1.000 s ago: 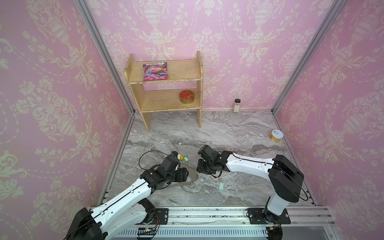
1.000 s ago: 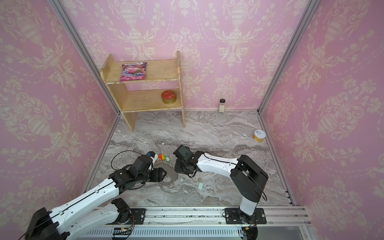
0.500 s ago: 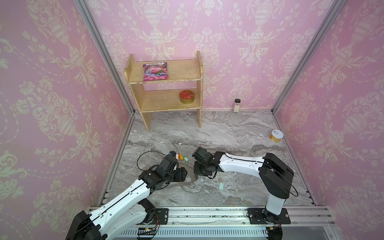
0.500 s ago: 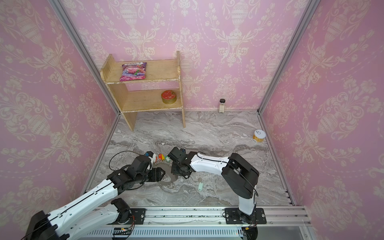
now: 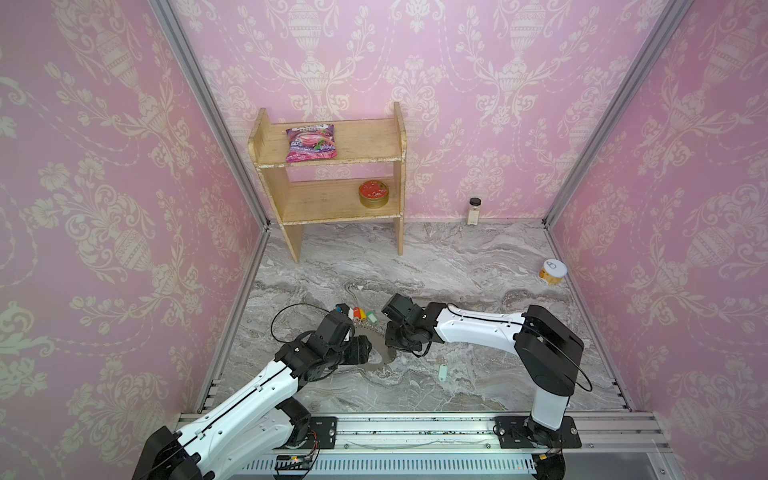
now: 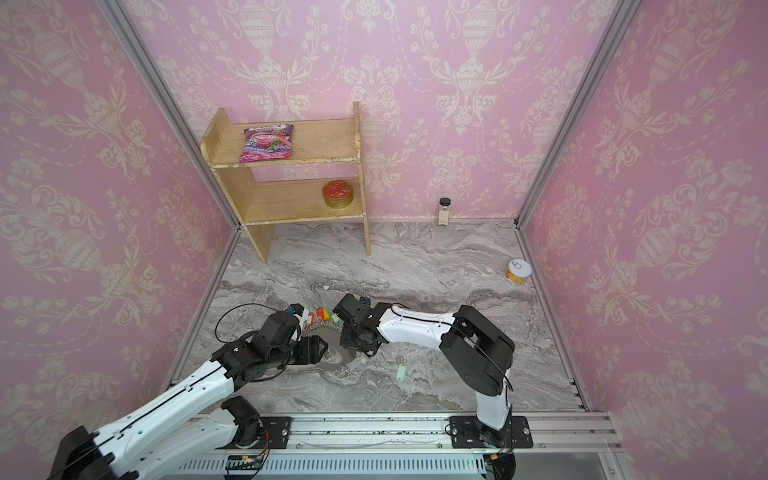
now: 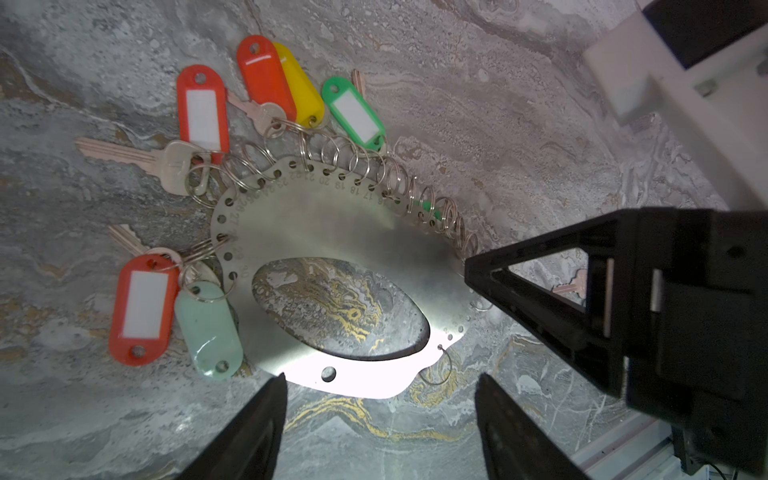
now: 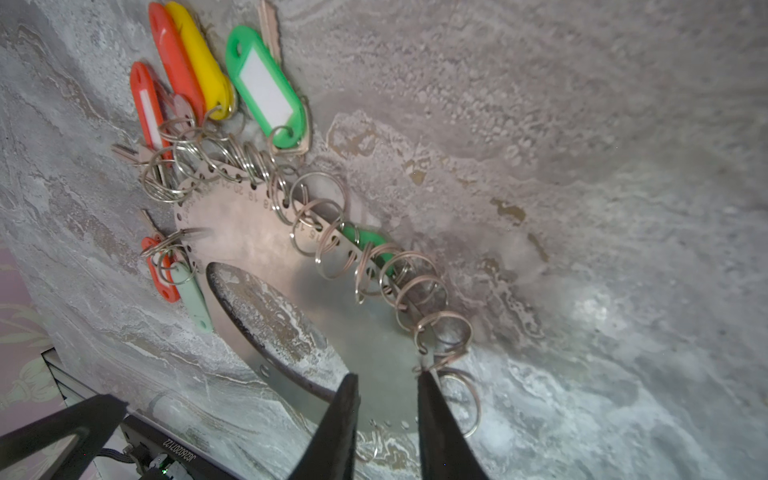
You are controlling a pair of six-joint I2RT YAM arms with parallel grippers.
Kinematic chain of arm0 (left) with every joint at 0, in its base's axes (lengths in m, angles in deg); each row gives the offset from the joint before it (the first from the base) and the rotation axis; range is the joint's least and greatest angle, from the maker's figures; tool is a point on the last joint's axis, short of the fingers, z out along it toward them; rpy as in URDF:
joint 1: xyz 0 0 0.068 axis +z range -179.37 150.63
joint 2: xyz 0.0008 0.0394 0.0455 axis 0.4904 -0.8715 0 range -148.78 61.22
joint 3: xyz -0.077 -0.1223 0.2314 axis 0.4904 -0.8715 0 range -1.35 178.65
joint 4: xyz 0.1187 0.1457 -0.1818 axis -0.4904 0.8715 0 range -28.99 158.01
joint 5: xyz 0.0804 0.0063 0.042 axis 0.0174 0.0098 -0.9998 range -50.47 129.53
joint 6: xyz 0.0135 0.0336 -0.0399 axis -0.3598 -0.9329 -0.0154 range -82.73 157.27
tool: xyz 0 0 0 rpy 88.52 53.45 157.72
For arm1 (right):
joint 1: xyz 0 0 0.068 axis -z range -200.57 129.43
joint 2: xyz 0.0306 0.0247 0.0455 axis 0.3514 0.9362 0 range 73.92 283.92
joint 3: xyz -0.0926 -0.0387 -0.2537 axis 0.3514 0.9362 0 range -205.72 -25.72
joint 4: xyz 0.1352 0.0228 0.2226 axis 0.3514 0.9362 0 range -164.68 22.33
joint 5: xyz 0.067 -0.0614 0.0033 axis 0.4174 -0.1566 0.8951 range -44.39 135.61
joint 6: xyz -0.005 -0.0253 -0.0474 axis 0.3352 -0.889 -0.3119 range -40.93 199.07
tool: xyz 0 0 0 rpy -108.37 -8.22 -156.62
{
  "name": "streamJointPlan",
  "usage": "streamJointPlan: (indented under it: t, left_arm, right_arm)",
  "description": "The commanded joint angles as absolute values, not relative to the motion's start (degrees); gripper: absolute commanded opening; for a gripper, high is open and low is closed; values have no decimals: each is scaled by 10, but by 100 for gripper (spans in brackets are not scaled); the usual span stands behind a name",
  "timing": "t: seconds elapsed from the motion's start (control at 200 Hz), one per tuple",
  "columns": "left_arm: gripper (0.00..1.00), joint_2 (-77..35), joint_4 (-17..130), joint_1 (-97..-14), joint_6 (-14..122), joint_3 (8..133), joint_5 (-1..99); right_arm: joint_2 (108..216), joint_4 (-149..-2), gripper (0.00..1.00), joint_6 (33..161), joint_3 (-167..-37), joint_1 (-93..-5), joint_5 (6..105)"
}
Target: Put the keys on the keyring
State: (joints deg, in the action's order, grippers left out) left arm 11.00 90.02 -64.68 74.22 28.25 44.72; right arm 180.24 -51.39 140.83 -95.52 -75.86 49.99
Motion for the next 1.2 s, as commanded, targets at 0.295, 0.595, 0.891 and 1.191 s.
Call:
streamJointPlan:
  t: [0.295, 0.595, 0.891, 1.191]
  left_arm:
    - [74, 124, 917, -637, 728, 273, 446]
    - [74, 124, 916, -635, 727, 272, 448]
    - [74, 125, 920, -631, 723, 273, 449]
    - [74, 137, 931, -627, 720, 275, 446]
  right_arm:
    - [1809, -498, 28, 1431, -953, -763, 479]
    - [1817, -505, 28, 1441, -949, -764, 478]
    - [1842, -501, 27, 1445, -958, -764, 469]
    - [1831, -505, 3, 1450, -953, -764, 449]
